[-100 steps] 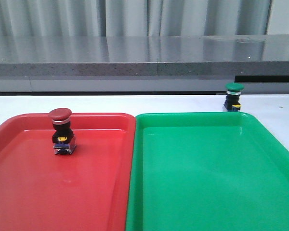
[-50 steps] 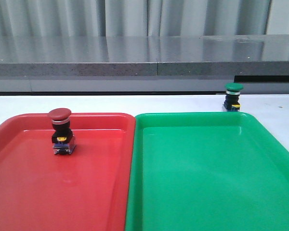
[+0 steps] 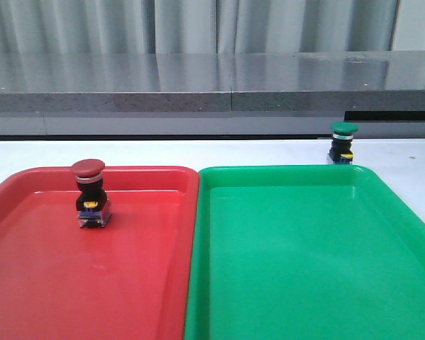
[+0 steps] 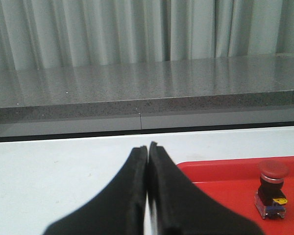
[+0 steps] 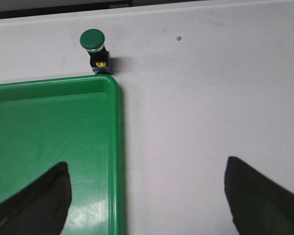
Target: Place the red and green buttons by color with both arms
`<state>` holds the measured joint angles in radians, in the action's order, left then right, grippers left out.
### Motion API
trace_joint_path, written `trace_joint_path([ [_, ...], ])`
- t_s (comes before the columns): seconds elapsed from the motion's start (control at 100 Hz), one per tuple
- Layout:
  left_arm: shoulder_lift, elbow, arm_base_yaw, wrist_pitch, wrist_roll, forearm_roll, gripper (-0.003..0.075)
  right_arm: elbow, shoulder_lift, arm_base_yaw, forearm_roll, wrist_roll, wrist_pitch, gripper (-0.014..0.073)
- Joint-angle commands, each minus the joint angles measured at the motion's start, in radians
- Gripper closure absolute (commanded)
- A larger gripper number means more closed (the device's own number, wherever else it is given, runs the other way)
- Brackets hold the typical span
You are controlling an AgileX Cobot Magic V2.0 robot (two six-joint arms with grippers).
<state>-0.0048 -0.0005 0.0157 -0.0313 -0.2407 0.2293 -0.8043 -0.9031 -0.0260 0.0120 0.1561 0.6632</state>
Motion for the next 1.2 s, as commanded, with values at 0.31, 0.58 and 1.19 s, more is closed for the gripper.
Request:
trace_joint_path([
  [0.31, -0.034, 0.028, 0.0, 0.076, -0.002, -0.005, 0.0739, -0.349, -0.39, -0.072, -0.004, -0.036, -0.107, -0.0039],
  [0.58, -0.034, 0.028, 0.0, 0.076, -0.002, -0.005, 0.0739, -0.552, -0.652, -0.099, -0.004, -0.041, -0.103, -0.0039],
  [1.19, -0.034, 0.028, 0.0, 0.076, -0.002, -0.005, 0.0739, -0.798, -1.029, -0.099, -0.004, -0.041, -0.105, -0.0039],
])
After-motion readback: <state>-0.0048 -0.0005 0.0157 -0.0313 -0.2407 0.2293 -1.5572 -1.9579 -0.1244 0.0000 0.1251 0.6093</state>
